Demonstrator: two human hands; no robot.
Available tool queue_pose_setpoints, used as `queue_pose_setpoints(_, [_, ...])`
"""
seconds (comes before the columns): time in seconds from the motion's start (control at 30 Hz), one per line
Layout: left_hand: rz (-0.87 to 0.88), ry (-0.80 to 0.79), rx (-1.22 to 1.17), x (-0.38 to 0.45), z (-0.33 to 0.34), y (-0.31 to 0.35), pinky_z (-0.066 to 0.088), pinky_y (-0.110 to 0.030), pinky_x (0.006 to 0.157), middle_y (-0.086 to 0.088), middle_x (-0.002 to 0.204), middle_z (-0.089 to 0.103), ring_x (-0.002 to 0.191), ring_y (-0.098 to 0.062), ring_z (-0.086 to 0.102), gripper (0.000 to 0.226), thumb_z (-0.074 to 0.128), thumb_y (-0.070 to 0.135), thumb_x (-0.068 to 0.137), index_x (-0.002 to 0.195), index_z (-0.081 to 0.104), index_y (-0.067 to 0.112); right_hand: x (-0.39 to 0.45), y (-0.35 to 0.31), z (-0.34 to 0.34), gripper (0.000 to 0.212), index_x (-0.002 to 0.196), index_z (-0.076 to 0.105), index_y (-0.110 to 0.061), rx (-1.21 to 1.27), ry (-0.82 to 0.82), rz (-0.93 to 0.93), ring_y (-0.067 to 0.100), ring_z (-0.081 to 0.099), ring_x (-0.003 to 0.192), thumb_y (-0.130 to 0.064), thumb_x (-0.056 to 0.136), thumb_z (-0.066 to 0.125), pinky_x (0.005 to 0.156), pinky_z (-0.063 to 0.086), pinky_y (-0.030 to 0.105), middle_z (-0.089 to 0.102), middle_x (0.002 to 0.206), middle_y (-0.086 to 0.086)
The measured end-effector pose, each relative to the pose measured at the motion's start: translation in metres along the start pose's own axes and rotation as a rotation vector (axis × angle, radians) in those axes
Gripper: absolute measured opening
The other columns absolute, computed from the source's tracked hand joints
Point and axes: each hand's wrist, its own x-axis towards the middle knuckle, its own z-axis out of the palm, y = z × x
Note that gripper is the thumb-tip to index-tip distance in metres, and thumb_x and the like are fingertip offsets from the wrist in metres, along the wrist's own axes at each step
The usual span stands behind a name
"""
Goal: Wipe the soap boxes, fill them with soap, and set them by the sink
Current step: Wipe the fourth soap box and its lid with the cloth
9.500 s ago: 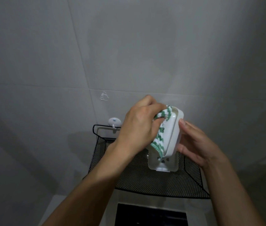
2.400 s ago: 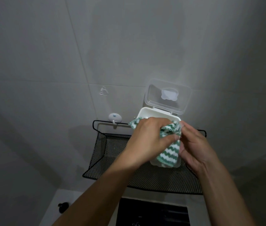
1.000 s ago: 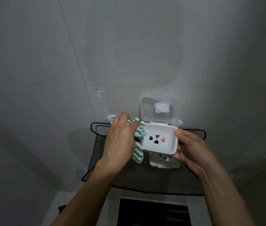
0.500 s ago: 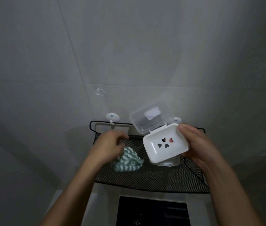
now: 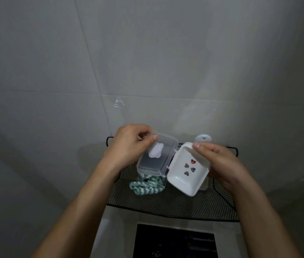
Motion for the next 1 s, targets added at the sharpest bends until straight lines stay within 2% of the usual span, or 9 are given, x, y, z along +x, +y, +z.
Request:
queue_pose_setpoints(0.07, [-0.079,0.01,-0.12,-0.003,0.003,-0.007,0.055,-0.04,0.066,-0.002,0.072,0.072,0.059,-0.018,0.064,0.015,0.067,0.028,0.092,0.083,0.073,0.018,0.0,0.005,-0.005,0.043,0.1,0.077,-0.019,0.064,0.008,0.018,0.024,0.072,0.085,-0.054,0.078,0.066,0.077,0.056,0.043,0.076,0.098,0.013])
queue_pose_setpoints(0.17, [-0.233,0.024,-0.455,-0.012,0.008,-0.016,0.046,-0.029,0.049,-0.015,0.069,0.07,0.045,-0.02,0.056,0.019,0.065,0.019,0.094,0.078,0.068,0.009,0.002,0.016,-0.016,0.056,0.113,0.069,-0.013,0.481,-0.01,0.045,0.027,0.073,0.094,-0.059,0.09,0.045,0.078,0.06,0.045,0.076,0.1,0.011])
queue_pose_setpoints(0.27, [-0.393,0.007,-0.785,-0.021,0.016,-0.017,0.04,-0.023,0.04,-0.013,0.07,0.067,0.043,-0.017,0.053,0.018,0.06,0.013,0.097,0.081,0.062,0.004,0.001,0.026,-0.021,0.043,0.124,0.061,-0.007,0.731,-0.03,0.118,0.035,0.07,0.108,-0.037,0.097,0.048,0.081,0.062,0.046,0.071,0.118,0.021])
queue_pose_setpoints(0.4, [-0.546,-0.052,-1.122,-0.03,0.03,-0.008,0.049,-0.024,0.046,-0.015,0.08,0.069,0.049,-0.018,0.058,0.013,0.056,0.014,0.098,0.094,0.06,0.002,-0.002,0.039,-0.013,0.051,0.134,0.054,-0.001,0.731,-0.183,0.123,0.042,0.061,0.122,-0.006,0.085,0.063,0.1,0.052,0.05,0.061,0.132,0.028])
queue_pose_setpoints(0.53, [-0.559,-0.103,-1.271,-0.039,0.043,0.004,0.057,-0.028,0.053,-0.018,0.082,0.069,0.055,-0.021,0.066,0.015,0.051,0.01,0.1,0.103,0.056,-0.003,-0.004,0.04,-0.001,0.061,0.137,0.052,0.003,0.795,-0.248,0.072,0.042,0.056,0.128,-0.014,0.081,0.072,0.104,0.049,0.052,0.057,0.137,0.03])
queue_pose_setpoints(0.63, [-0.559,-0.128,-1.326,-0.043,0.048,0.007,0.058,-0.029,0.056,-0.02,0.085,0.069,0.06,-0.023,0.068,0.016,0.05,0.01,0.1,0.104,0.054,-0.005,-0.003,0.038,0.003,0.039,0.13,0.062,-0.001,0.79,-0.216,0.047,0.039,0.06,0.125,-0.013,0.094,0.06,0.092,0.056,0.048,0.061,0.134,0.026])
queue_pose_setpoints(0.8, [-0.501,-0.232,-1.288,-0.048,0.053,-0.003,0.06,-0.032,0.066,-0.022,0.092,0.07,0.073,-0.028,0.071,0.025,0.062,0.016,0.09,0.103,0.056,-0.004,-0.003,0.034,0.005,0.035,0.126,0.065,0.0,0.724,-0.124,0.071,0.038,0.067,0.114,-0.009,0.092,0.06,0.077,0.061,0.045,0.066,0.127,0.023])
queue_pose_setpoints(0.87, [-0.429,-0.325,-1.154,-0.049,0.048,-0.014,0.061,-0.034,0.073,-0.021,0.099,0.071,0.082,-0.029,0.072,0.028,0.071,0.019,0.087,0.103,0.06,-0.001,-0.005,0.033,0.002,0.037,0.126,0.063,0.0,0.699,-0.103,0.077,0.037,0.068,0.112,-0.009,0.09,0.061,0.075,0.062,0.046,0.067,0.125,0.022])
queue_pose_setpoints(1.0, [-0.296,-0.362,-0.333,-0.039,0.046,-0.045,0.057,-0.037,0.09,-0.003,0.108,0.072,0.095,-0.019,0.07,0.029,0.08,0.024,0.08,0.107,0.07,0.023,-0.01,0.024,-0.005,0.046,0.111,0.074,-0.007,0.61,-0.087,0.062,0.033,0.073,0.103,-0.017,0.067,0.081,0.068,0.063,0.039,0.072,0.118,0.02])
